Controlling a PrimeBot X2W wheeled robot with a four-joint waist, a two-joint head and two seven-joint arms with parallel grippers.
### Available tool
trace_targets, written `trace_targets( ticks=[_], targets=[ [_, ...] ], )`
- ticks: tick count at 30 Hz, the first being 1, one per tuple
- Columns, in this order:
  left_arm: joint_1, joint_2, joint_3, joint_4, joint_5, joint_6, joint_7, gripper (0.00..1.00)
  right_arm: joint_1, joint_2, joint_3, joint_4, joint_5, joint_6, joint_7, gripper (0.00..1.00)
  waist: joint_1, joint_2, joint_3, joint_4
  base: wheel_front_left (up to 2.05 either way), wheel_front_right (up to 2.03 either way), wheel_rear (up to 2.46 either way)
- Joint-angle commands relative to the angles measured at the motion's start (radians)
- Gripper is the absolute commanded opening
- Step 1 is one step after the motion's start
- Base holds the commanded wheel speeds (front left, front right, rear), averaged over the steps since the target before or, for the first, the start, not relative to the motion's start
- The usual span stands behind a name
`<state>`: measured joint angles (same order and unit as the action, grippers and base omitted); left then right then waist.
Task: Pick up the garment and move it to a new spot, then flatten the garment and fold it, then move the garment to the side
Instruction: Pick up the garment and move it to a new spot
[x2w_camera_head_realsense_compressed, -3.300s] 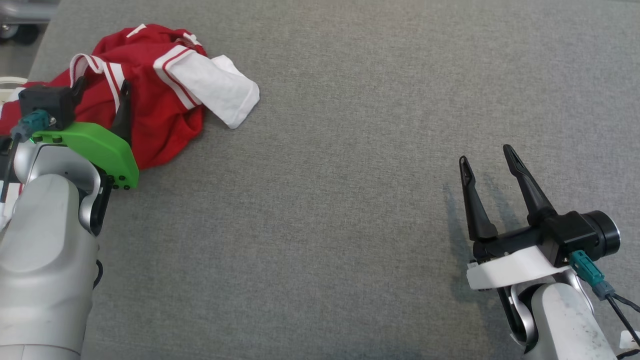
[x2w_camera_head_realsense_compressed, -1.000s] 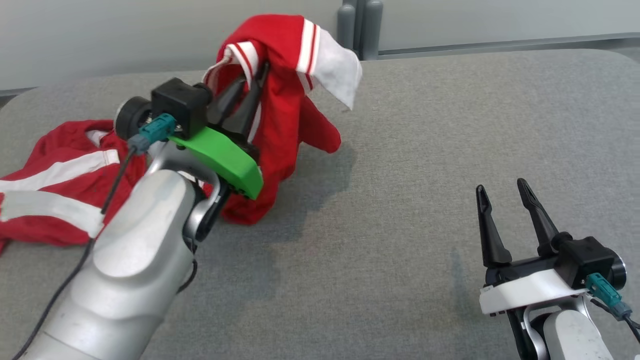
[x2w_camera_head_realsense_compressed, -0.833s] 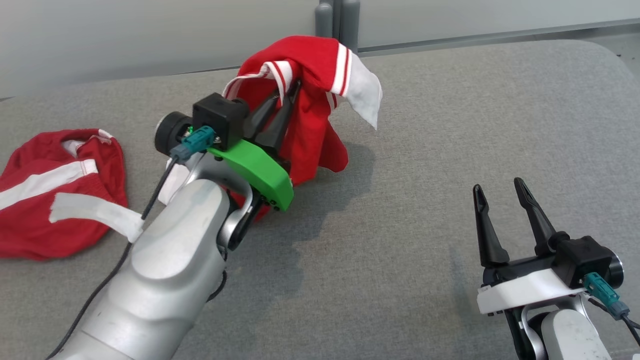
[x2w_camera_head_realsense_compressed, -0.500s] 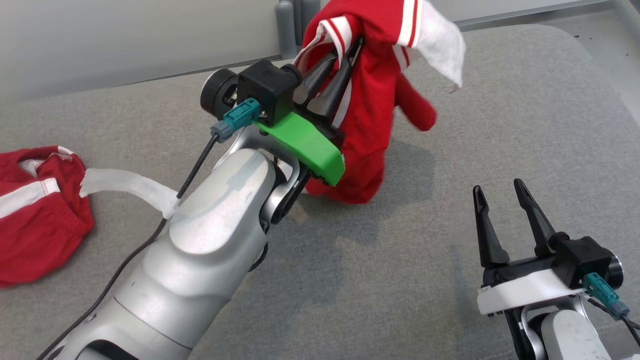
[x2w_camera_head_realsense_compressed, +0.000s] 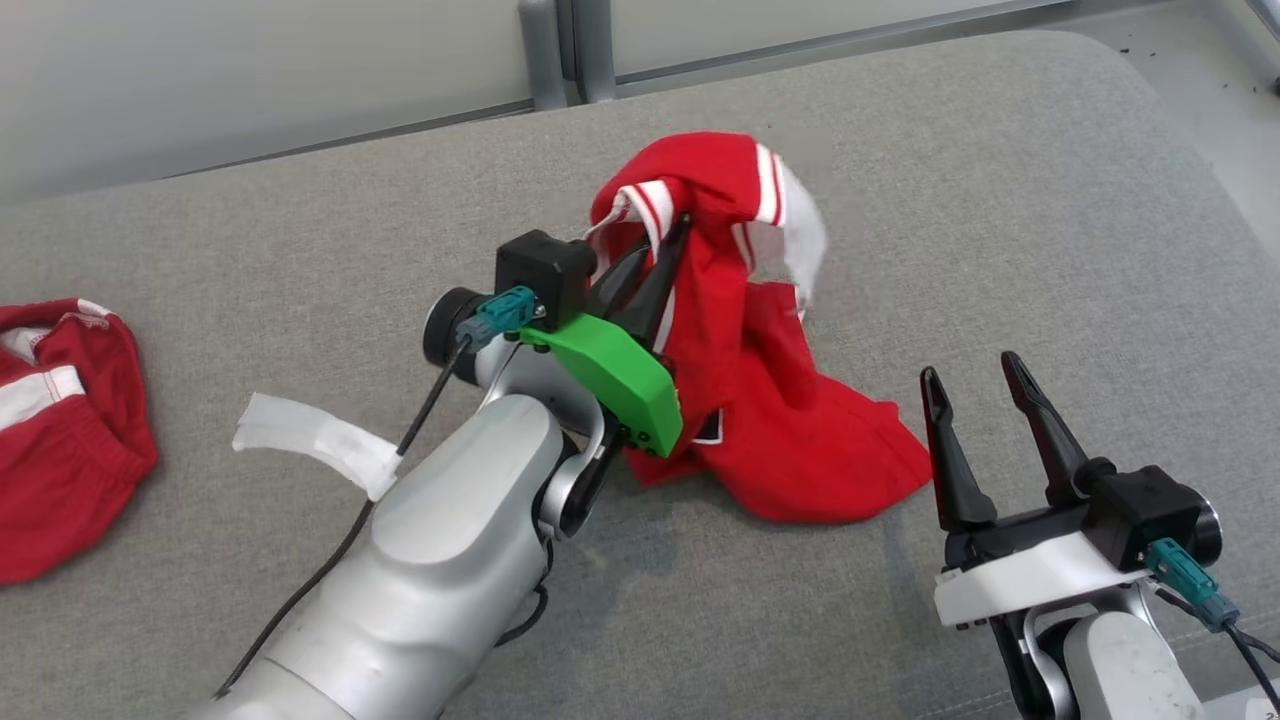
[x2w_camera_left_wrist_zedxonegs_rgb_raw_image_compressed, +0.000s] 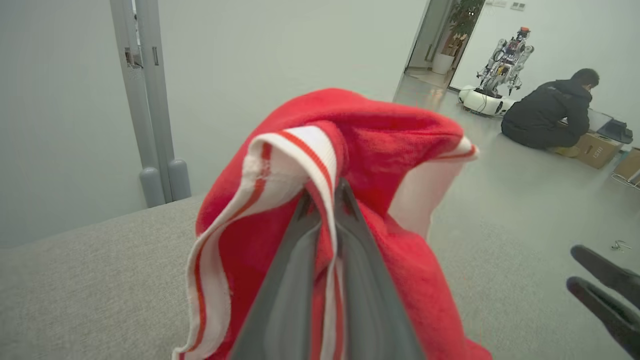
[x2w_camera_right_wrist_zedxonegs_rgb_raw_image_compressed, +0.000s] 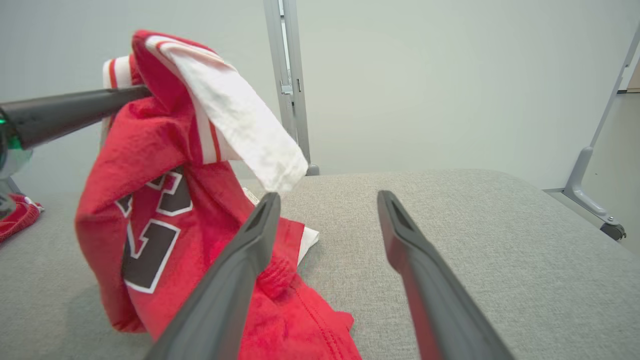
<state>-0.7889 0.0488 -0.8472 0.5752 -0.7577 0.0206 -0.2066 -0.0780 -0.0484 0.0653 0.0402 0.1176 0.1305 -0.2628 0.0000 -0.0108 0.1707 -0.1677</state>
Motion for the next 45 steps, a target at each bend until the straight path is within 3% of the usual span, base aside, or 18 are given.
trace_targets(
  ticks=[1, 16, 17, 18, 19, 31, 45],
  targets=[
    [0.002, 0.003, 0.01, 0.038, -0.026, 0.007, -0.015, 0.0, -0.013, -0.004, 0.004, -0.001, 0.005, 0.0, -0.003, 1.0, 0.0, 0.0108, 0.02, -0.012, 0.0, 0.0, 0.0],
    [-0.122, 0.022, 0.161, 0.375, -0.048, 0.115, -0.059, 0.0, -0.025, -0.003, 0.038, 0.012, 0.015, 0.0, -0.003, 1.0, 0.0, 0.0108, 0.045, -0.059, 0.0, 0.0, 0.0],
    [-0.122, 0.023, 0.168, 0.399, -0.049, 0.118, -0.059, 0.39, -0.026, -0.004, 0.04, 0.013, 0.015, 0.0, -0.003, 1.0, 0.0, 0.0108, 0.047, -0.063, 0.0, 0.0, 0.0],
    [-0.123, 0.023, 0.177, 0.419, -0.054, 0.119, -0.059, 0.94, -0.026, -0.004, 0.042, 0.012, 0.015, 0.0, -0.003, 1.0, 0.0, 0.0108, 0.049, -0.065, 0.0, 0.0, 0.0],
    [-0.127, 0.023, 0.186, 0.432, -0.054, 0.121, -0.06, 1.0, -0.026, -0.004, 0.043, 0.013, 0.017, 0.0, -0.003, 1.0, 0.0, 0.0108, 0.051, -0.066, 0.0, 0.0, 0.0],
    [-0.076, 0.02, 0.269, 0.474, -0.051, 0.045, -0.059, 1.0, -0.022, -0.004, 0.028, 0.022, 0.02, 0.0, -0.003, 1.0, 0.0, 0.0108, 0.046, -0.027, 0.0, 0.0, 0.0],
    [0.177, 0.009, 0.371, 0.269, 0.007, -0.058, -0.059, 1.0, 0.018, -0.004, -0.003, 0.012, 0.003, 0.0, -0.003, 1.0, 0.0, 0.0108, -0.04, 0.054, 0.0, 0.0, 0.0]
  ],
)
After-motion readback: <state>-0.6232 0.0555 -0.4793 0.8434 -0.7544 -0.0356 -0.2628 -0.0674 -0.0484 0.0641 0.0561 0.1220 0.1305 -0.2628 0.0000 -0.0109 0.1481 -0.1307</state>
